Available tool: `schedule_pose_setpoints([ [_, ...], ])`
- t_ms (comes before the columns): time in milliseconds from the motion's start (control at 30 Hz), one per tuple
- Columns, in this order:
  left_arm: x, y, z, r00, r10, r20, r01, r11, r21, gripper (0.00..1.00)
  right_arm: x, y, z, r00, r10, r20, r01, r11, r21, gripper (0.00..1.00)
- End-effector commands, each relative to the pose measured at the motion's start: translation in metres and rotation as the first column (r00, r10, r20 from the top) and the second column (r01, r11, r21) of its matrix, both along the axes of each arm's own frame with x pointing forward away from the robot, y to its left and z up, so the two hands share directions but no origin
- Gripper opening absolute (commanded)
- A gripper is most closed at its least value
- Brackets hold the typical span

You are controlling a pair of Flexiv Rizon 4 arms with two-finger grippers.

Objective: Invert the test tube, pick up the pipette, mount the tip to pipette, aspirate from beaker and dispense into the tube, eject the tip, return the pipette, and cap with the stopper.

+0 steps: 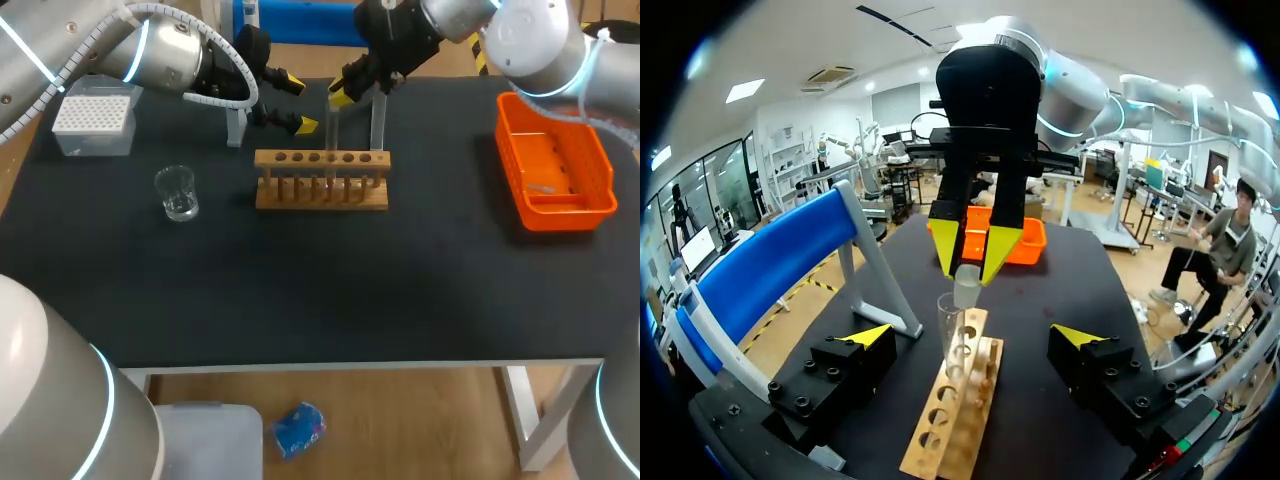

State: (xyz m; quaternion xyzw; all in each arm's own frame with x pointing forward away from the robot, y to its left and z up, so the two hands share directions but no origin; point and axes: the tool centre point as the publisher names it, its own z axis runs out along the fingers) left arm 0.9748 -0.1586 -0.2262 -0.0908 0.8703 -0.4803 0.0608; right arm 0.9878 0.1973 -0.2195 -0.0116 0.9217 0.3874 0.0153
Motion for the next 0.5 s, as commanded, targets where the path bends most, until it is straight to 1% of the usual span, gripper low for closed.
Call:
schedule_pose_setpoints([
  [33,0.0049,0.0019,-0.0005,0.972,-0.202,-0.119,0.199,0.979,-0.038,1.0,0.0002,0.0005,-0.0021,1.0,0.001,-0.001,-0.001,1.0,-0.006,0.0],
  [333,0.0049,0.0019,-0.0005,0.972,-0.202,-0.119,0.199,0.979,-0.038,1.0,-0.0022,-0.0015,-0.0024,1.0,-0.001,-0.002,0.001,1.0,-0.011,0.0],
  [500,0.0049,0.0019,-0.0005,0.972,-0.202,-0.119,0.199,0.979,-0.038,1.0,-0.0001,-0.0038,0.0002,1.0,-0.006,0.002,0.006,1.0,-0.011,0.0],
])
